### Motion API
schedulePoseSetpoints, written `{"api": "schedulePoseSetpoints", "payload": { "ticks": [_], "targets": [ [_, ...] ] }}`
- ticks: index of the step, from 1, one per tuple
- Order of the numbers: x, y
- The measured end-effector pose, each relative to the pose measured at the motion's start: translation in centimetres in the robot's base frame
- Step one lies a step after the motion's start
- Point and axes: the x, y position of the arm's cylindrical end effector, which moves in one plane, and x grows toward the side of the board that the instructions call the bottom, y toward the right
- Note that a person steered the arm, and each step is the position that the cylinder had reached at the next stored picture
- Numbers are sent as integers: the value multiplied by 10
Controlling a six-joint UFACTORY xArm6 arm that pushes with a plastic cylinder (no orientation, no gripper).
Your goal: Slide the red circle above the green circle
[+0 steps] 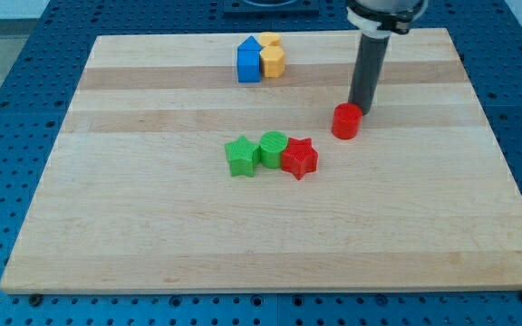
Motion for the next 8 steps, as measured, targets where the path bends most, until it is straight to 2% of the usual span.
{"api": "schedulePoseSetpoints", "payload": {
  "ticks": [5,6,7,8],
  "targets": [
    [21,-85],
    [19,-78],
    [-2,-35],
    [-3,22]
  ]
}}
